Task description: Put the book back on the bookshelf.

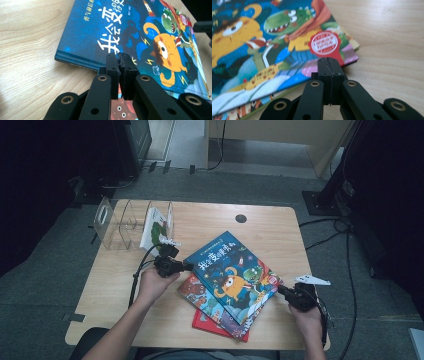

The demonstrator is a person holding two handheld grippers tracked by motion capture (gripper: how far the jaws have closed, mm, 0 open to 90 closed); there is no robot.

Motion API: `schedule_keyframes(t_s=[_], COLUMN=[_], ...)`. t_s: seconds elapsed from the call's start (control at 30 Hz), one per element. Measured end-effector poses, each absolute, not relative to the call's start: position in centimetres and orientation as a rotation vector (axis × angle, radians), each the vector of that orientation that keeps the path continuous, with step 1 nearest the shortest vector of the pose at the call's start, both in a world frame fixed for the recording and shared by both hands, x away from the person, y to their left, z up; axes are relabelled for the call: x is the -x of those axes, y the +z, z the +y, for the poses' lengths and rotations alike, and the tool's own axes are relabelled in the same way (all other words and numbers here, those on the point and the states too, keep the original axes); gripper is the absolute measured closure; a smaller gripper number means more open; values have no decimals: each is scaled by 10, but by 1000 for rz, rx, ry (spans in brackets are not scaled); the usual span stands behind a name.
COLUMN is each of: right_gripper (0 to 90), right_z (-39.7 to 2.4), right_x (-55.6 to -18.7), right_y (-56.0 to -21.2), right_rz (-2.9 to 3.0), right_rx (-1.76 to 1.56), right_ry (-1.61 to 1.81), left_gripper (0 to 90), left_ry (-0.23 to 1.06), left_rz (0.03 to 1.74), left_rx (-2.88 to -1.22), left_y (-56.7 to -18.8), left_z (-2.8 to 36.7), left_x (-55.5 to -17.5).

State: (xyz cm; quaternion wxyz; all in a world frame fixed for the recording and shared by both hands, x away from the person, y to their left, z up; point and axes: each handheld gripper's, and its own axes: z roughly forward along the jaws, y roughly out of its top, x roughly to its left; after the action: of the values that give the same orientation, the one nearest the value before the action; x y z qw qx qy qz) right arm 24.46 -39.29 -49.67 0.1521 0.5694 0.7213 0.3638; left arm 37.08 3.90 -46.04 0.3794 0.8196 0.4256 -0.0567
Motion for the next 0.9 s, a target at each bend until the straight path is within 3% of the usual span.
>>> schedule_keyframes(t_s=[0.9], right_gripper=[900], right_z=[-399], right_x=[-287], right_y=[-498], right_rz=[2063], right_rx=[-1614], right_ry=[1083], left_gripper=[871], left_ry=[-58], left_rz=[1203], left_rx=[-2060], left_y=[-466], left_z=[74], left_x=[-360])
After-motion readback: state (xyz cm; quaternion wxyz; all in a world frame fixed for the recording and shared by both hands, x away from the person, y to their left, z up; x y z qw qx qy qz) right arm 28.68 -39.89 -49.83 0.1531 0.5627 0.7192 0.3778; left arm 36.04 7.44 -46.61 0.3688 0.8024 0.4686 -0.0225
